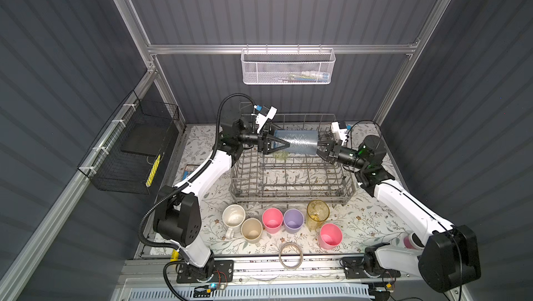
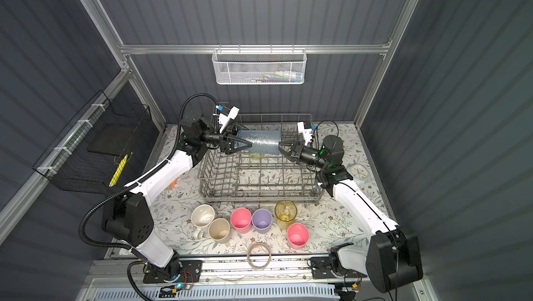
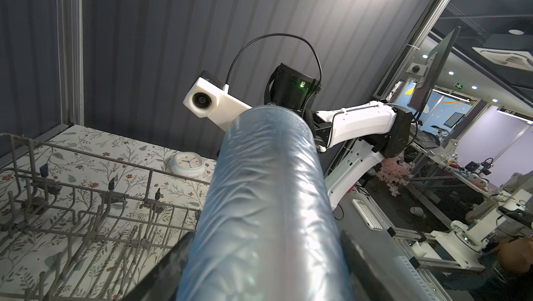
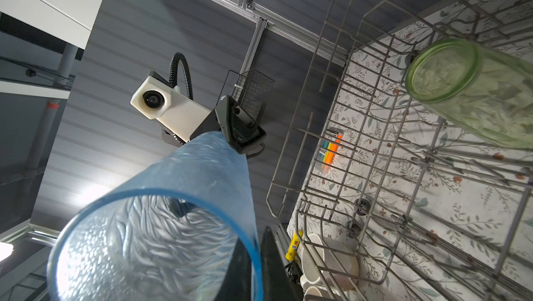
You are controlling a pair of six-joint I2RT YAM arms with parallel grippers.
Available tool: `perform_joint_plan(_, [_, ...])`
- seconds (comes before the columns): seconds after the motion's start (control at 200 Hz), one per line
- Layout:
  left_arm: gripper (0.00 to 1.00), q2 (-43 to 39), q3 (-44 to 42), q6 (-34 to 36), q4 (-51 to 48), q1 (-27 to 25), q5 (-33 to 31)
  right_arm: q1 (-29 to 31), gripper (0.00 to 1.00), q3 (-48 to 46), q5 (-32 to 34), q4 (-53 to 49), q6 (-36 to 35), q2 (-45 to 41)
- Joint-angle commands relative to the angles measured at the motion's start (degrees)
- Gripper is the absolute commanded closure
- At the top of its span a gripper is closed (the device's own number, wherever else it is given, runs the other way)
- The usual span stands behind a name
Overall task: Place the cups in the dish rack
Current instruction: 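Grasp the light blue cup's base with the left gripper beside the right gripper, then open and withdraw the right gripper while the left gripper holds the cup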
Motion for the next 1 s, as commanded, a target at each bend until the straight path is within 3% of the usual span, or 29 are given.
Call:
perform_joint_plan(0.0, [0.30, -1.11, -0.60, 0.86, 0.49, -0.38, 1.34, 0.02, 1.00, 1.48, -0.32, 2.18, -0.26, -1.09])
perform_joint_plan(0.08, [0.39, -1.20, -0.53, 0.85, 0.64, -0.38, 1.34, 0.01, 1.00, 1.11, -0.38, 3.19, 0.66, -0.74])
perform_joint_plan(0.305, [0.76, -1.42, -0.40, 0.69, 0.92, -0.38, 1.26, -0.16, 1.00, 1.22, -0.06, 3.23, 1.18, -0.41])
perform_joint_plan(0.47, [1.00, -1.46, -0.01, 0.27, 1.28, -0.38, 0.99, -1.36, 0.88, 1.11, 0.11, 2.04, 1.14, -0.75])
perform_joint_plan(0.795, [1.00, -1.73, 0.59, -0.26, 2.07, -0.38, -2.27, -5.18, 0.68, -0.16, -0.82, -2.60, -1.64, -5.53])
perform_joint_plan(0.996, [1.00, -1.11, 1.13, -0.74, 0.87, -0.29, -5.78, -9.72, 0.59, -1.61, 0.82, -12.65, -7.49, -12.24])
